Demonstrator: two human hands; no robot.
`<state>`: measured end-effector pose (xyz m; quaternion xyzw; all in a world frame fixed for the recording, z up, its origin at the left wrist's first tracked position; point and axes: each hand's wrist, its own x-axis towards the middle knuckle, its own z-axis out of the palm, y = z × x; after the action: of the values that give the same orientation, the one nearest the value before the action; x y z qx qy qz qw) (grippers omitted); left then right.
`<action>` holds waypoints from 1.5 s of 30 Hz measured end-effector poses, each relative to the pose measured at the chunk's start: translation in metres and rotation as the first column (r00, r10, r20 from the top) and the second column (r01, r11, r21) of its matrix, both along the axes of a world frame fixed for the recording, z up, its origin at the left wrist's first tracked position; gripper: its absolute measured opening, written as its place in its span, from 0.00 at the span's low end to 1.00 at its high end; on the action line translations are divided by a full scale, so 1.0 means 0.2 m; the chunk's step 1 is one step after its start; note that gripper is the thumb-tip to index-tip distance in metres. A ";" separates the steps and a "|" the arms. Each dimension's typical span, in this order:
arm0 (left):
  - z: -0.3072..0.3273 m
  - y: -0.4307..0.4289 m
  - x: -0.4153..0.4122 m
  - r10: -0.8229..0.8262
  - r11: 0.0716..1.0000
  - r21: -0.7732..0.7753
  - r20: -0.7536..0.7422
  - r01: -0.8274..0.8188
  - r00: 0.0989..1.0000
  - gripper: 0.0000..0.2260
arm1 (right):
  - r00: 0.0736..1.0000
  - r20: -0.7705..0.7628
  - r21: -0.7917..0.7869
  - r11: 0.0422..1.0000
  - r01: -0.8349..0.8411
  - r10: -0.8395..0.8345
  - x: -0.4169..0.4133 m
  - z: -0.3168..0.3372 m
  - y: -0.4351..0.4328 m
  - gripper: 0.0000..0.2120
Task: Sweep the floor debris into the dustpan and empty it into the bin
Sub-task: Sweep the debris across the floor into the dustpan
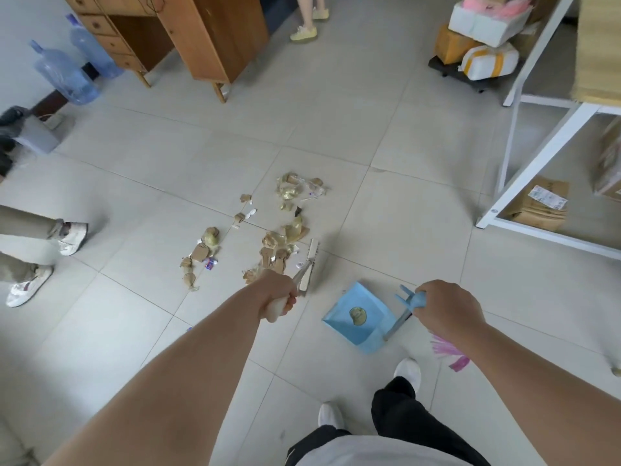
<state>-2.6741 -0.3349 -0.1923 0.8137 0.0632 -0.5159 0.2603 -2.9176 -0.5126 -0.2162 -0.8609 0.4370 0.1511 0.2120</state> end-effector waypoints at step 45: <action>0.02 -1.06 1.07 0.290 0.933 -0.180 -0.144 -0.313 0.946 0.01 | 0.990 -0.072 -0.025 0.992 -0.124 0.122 1.26 0.03 -1.10 0.09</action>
<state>-2.4599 -0.5463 -0.1884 0.7327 0.1500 -0.5197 0.4130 -2.6660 -0.7318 -0.2101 -0.8834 0.3925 0.1878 0.1739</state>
